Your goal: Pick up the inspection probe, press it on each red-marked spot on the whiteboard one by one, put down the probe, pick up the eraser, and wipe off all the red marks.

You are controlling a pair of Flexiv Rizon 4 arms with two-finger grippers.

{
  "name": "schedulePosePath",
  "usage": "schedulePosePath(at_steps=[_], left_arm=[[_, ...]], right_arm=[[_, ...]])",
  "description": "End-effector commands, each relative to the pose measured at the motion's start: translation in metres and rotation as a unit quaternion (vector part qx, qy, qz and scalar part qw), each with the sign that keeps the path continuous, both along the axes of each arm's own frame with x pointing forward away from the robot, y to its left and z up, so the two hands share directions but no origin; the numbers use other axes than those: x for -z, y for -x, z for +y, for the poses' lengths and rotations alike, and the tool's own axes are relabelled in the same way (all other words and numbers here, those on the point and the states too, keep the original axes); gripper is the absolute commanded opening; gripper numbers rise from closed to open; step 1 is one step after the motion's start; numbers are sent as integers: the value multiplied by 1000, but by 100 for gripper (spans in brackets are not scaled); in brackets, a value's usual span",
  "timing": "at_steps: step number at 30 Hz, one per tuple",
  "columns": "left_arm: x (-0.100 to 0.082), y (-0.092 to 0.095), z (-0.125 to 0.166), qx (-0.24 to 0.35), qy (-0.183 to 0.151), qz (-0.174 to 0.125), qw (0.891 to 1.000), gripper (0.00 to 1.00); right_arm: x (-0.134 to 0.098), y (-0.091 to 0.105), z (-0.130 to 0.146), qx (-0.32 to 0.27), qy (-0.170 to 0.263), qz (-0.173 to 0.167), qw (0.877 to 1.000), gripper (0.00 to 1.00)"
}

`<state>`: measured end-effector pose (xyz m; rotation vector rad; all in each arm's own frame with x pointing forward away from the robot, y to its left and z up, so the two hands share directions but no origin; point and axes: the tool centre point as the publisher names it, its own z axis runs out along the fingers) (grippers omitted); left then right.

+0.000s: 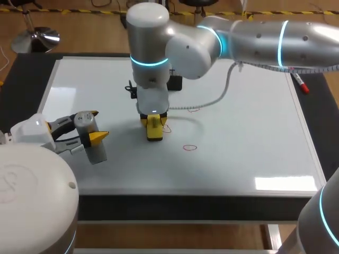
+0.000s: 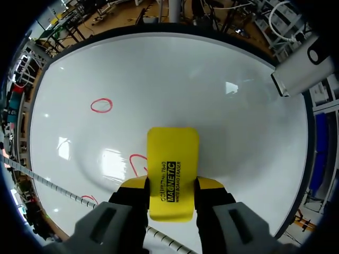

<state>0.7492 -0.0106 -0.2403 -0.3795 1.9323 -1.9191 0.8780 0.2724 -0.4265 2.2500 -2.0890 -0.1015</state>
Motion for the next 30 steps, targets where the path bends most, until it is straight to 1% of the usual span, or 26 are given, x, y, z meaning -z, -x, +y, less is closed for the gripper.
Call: schedulePosePath(at_steps=[1,9,17,30], left_arm=[[-1,0,0,0,0,0,1000,0],[-1,0,0,0,0,0,1000,0],[-1,0,0,0,0,0,1000,0],[-1,0,0,0,0,0,1000,0]], right_arm=[[2,-2,-2,-1,0,0,1000,0],[7,-4,-15,18,6,0,1000,0],[5,-7,-35,43,8,-5,999,0],[2,-9,-60,69,9,-11,997,0]])
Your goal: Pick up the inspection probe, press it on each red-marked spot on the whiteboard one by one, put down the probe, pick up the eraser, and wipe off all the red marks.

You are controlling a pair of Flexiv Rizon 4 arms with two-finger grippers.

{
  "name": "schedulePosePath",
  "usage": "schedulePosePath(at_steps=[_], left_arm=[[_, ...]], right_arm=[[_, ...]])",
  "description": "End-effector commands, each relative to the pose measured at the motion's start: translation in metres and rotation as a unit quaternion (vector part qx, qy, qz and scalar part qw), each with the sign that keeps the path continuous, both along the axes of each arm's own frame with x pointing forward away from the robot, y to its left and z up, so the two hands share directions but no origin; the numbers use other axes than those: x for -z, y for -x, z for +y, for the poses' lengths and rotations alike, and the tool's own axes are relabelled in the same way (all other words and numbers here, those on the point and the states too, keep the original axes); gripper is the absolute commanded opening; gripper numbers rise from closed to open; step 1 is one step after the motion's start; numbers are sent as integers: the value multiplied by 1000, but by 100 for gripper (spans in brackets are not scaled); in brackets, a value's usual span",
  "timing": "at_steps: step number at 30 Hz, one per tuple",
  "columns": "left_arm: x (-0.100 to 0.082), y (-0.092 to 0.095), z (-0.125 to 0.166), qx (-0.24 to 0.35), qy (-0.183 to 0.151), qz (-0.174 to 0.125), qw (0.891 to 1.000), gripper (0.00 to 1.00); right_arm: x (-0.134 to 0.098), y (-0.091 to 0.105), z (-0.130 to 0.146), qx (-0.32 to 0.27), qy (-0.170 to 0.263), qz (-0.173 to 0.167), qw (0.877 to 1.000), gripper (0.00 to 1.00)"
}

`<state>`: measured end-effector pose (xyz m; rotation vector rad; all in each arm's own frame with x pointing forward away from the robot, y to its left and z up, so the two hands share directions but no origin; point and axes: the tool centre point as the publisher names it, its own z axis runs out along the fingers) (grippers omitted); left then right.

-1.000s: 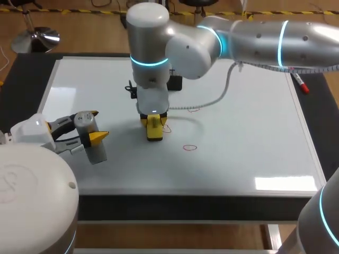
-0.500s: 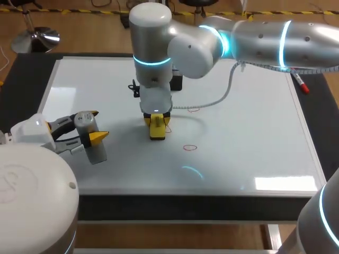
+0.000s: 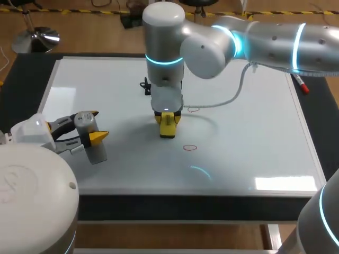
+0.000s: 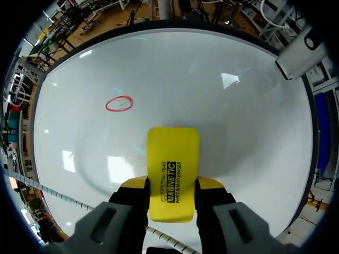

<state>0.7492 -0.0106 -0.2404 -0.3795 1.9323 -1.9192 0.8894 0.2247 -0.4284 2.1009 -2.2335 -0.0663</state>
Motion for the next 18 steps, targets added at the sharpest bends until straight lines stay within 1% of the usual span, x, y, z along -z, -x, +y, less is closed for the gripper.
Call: schedulePosePath(at_steps=[1,4,8,11,14,18], left_arm=[[-1,0,0,0,0,0,1000,0],[-1,0,0,0,0,0,1000,0],[-1,0,0,0,0,0,1000,0],[-1,0,0,0,0,0,1000,0],[-1,0,0,0,0,0,1000,0],[-1,0,0,0,0,0,1000,0]], right_arm=[[1,2,-14,5,-2,-4,1000,0],[0,2,-19,9,-1,-5,1000,0],[-10,3,-22,11,-3,-14,1000,0],[-21,3,-22,7,-4,-25,1000,0],[-33,2,-24,1,-14,-36,999,0],[-50,-3,-30,-4,-18,-50,999,0]])
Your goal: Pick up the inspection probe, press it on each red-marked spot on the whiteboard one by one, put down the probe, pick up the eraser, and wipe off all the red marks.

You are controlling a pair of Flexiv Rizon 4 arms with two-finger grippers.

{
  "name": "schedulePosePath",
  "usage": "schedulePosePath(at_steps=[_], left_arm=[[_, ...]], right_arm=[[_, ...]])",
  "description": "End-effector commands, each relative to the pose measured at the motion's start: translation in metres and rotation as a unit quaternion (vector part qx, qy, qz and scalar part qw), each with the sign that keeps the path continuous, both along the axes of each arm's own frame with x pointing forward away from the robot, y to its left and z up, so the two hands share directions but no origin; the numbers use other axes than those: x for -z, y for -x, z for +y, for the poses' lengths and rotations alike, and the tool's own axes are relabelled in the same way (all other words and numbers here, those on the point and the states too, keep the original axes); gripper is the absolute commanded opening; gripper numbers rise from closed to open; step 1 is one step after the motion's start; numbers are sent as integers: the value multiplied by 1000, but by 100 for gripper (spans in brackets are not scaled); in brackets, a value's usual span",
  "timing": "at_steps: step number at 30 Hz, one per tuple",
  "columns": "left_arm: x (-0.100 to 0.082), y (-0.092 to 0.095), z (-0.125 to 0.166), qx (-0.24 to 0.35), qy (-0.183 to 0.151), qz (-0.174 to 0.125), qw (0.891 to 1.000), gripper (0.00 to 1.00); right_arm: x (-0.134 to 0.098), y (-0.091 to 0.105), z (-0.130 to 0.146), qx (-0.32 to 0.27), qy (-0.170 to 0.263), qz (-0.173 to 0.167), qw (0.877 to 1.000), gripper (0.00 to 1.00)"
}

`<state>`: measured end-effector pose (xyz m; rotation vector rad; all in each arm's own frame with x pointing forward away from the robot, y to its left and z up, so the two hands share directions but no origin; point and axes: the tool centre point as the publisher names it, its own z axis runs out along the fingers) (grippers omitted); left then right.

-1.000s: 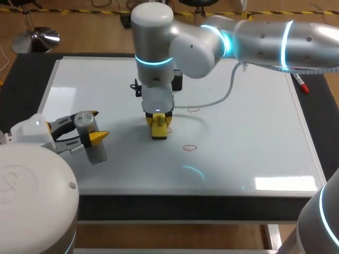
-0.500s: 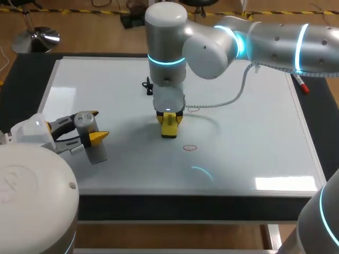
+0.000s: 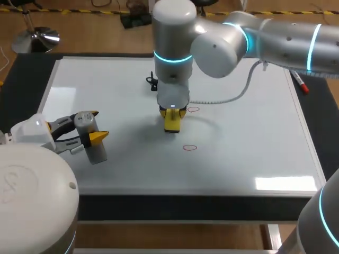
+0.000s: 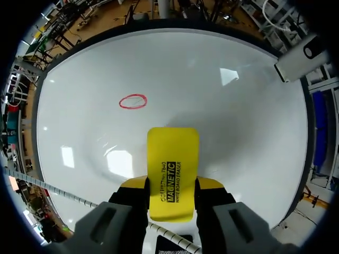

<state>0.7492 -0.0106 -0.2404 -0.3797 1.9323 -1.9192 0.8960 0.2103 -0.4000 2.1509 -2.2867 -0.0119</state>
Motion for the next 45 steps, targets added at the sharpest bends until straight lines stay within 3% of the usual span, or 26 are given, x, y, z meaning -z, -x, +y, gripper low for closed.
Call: schedulePosePath(at_steps=[1,9,20,29,45], left_arm=[[-1,0,0,0,0,0,1000,0],[-1,0,0,0,0,0,1000,0],[-1,0,0,0,0,0,1000,0],[-1,0,0,0,0,0,1000,0],[-1,0,0,0,0,0,1000,0]], right_arm=[[-26,2,-19,-6,-7,-14,1000,0],[-35,-7,-39,-5,3,-20,1000,0],[-8,21,2,-49,-8,6,999,0],[1,27,31,-80,-13,12,997,0],[29,24,33,-101,-14,25,994,0]])
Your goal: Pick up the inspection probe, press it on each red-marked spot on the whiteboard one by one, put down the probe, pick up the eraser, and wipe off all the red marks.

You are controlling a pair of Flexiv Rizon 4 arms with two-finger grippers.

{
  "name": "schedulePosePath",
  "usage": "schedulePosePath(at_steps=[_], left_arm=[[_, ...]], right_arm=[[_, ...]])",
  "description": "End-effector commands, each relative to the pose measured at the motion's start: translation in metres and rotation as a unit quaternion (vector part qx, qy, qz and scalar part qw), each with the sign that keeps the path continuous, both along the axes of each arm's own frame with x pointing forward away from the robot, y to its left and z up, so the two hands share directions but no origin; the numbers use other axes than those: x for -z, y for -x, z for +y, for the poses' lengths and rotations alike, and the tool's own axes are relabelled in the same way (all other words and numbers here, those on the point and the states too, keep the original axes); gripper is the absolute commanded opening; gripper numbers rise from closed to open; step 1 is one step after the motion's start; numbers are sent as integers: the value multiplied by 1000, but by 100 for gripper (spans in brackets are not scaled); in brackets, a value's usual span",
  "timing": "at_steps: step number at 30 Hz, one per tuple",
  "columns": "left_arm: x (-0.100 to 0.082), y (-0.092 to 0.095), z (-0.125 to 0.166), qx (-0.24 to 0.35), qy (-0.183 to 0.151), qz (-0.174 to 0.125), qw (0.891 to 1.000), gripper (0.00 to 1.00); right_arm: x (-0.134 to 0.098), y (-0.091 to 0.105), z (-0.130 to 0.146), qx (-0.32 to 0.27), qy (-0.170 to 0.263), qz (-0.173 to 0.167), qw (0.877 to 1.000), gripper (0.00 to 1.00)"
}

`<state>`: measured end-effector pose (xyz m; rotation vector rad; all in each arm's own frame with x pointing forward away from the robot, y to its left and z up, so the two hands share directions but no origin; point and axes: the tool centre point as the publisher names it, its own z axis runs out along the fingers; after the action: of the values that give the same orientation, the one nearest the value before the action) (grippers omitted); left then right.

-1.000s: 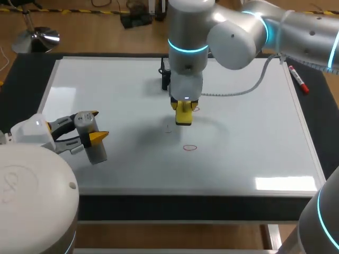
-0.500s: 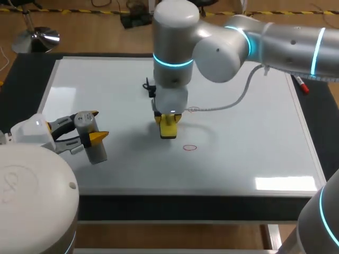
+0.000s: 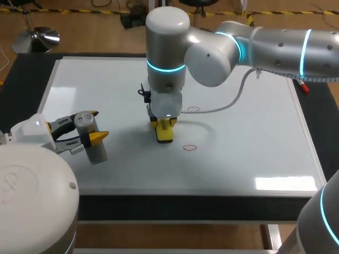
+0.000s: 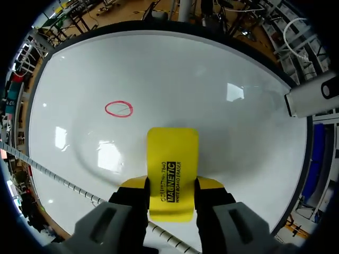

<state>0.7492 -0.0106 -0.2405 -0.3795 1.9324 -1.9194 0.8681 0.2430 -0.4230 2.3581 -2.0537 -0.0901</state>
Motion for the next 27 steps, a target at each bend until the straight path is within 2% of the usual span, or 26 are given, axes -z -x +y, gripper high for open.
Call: schedulePosePath(at_steps=[1,19,27], left_arm=[[-1,0,0,0,0,0,1000,0],[-1,0,0,0,0,0,1000,0],[-1,0,0,0,0,0,1000,0]], right_arm=[[7,-4,1,-2,2,4,1000,0],[9,-21,-42,43,24,5,999,0],[-12,-27,-50,49,25,-6,998,0]])
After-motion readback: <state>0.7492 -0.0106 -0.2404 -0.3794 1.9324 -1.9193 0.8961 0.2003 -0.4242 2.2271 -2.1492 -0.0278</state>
